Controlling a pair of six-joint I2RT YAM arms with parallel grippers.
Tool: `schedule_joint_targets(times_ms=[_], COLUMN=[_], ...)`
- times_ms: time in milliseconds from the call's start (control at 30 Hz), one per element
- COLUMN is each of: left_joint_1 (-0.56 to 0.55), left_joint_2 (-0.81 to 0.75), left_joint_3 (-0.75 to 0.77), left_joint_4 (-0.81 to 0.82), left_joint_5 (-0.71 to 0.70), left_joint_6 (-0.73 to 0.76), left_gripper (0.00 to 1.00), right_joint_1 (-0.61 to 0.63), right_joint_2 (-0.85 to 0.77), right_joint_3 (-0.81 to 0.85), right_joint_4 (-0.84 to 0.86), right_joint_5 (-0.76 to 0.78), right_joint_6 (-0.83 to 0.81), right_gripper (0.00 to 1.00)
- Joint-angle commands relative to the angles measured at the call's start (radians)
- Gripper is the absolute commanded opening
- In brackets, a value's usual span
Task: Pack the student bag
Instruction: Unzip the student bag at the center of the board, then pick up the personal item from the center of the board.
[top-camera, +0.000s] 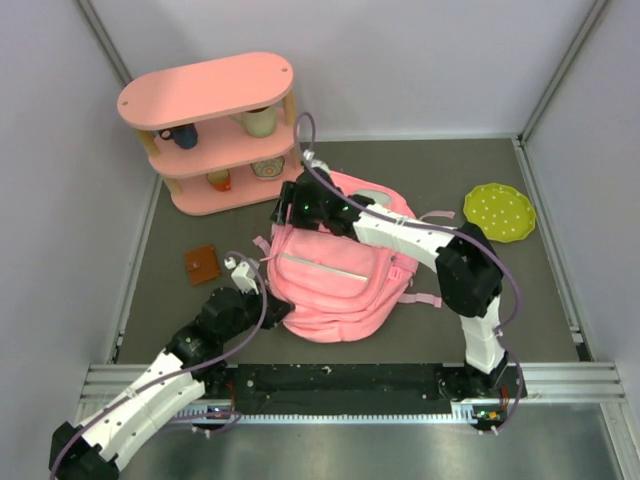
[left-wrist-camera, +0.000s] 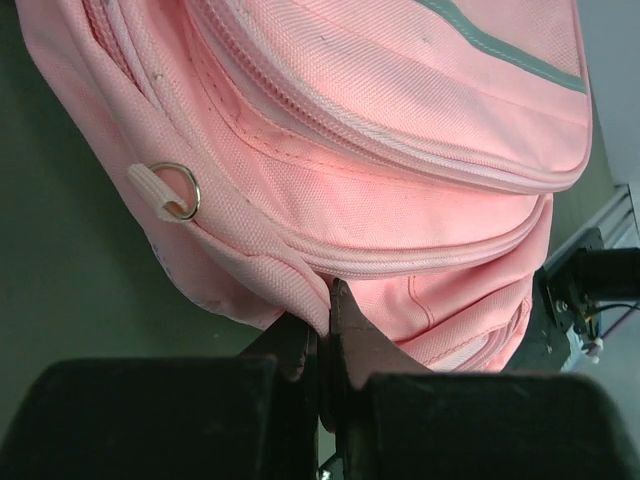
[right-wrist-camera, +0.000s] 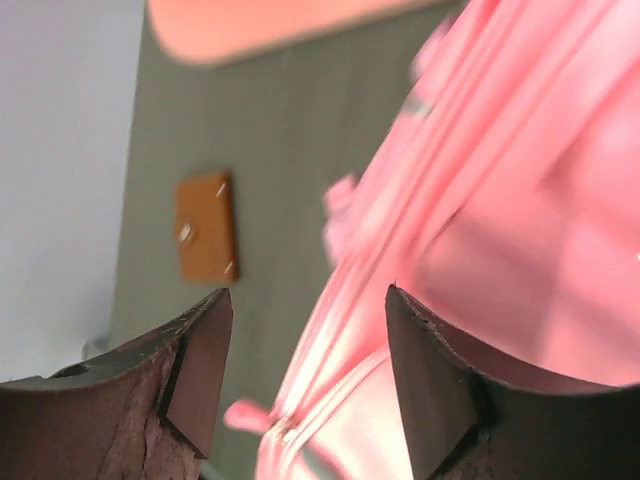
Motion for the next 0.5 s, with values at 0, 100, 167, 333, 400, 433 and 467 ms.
schedule_joint_targets(times_ms=[0, 100, 167, 333, 400, 433, 467], left_joint_1=[-0.025, -0.025, -0.027, -0.042, -0.047, -0.048, -0.048], left_joint_2=[-0.003, 0.011, 0.035, 0.132, 0.179, 0.193, 0.222], left_joint_3=[0.087, 0.089, 0.089, 0.104, 0.100, 0.096, 0.090], left_joint_4=[0.109, 0.123, 0.143, 0.210, 0.253, 0.273, 0.308], left_joint_5=[0.203, 0.213, 0.224, 0.200, 0.158, 0.146, 0.126], left_joint_6=[0.031, 0.021, 0.010, -0.009, -0.030, -0.057, -0.068], left_gripper=[0.00, 0.00, 0.00, 0.00, 0.00, 0.00, 0.00], right_joint_1=[-0.067, -0.083, -0.095, -0.121, -0.121, -0.123, -0.123], right_joint_2=[-0.129, -0.276, -0.383, -0.604, -0.695, -0.724, -0.783], right_joint_3=[0.007, -0.126, -0.235, -0.461, -0.544, -0.571, -0.632], right_joint_4=[0.060, 0.055, 0.025, 0.009, -0.010, -0.026, -0.053], right_joint_5=[0.237, 0.263, 0.281, 0.157, 0.059, 0.048, 0.047], right_joint_6=[-0.196, -0.244, -0.246, -0.279, -0.292, -0.278, -0.235], right_gripper=[0.63, 0.63, 0.63, 0.63, 0.63, 0.63, 0.63])
